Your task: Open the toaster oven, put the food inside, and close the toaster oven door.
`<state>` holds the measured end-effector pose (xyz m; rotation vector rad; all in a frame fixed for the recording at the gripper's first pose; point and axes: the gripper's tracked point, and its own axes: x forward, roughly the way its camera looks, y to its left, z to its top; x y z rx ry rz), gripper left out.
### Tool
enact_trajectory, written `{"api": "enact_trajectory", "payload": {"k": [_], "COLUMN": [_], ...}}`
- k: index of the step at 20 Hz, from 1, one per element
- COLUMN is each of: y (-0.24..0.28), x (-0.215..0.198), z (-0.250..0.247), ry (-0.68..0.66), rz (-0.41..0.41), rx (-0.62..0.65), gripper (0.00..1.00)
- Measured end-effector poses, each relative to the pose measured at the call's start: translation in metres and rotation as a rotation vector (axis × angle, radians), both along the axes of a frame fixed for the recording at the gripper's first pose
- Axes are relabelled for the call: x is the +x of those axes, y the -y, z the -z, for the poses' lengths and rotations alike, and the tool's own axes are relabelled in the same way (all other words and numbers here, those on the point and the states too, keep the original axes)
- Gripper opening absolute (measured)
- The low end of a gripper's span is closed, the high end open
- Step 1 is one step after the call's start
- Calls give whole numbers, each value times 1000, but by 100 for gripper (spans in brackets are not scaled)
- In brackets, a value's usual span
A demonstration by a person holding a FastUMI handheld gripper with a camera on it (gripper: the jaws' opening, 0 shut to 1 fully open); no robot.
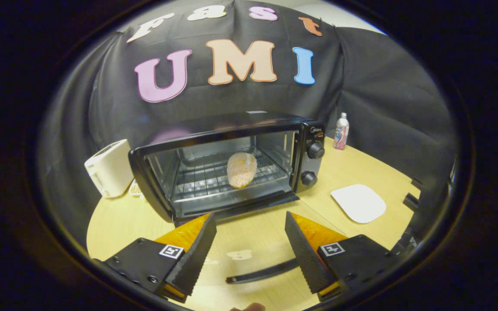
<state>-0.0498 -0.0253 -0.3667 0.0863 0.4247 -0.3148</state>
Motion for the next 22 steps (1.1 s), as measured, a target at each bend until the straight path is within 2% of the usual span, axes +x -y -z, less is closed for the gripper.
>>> {"api": "enact_trajectory", "payload": {"k": [7, 12, 17, 22], "y": [2, 4, 8, -3], "x": [-69, -94, -97, -81], "z": [24, 45, 75, 96], "ry": [-46, -77, -127, -171], "rz": [-34, -76, -126, -181], "rx": [-26, -11, 11, 25], "gripper": [99, 99, 99, 99]}}
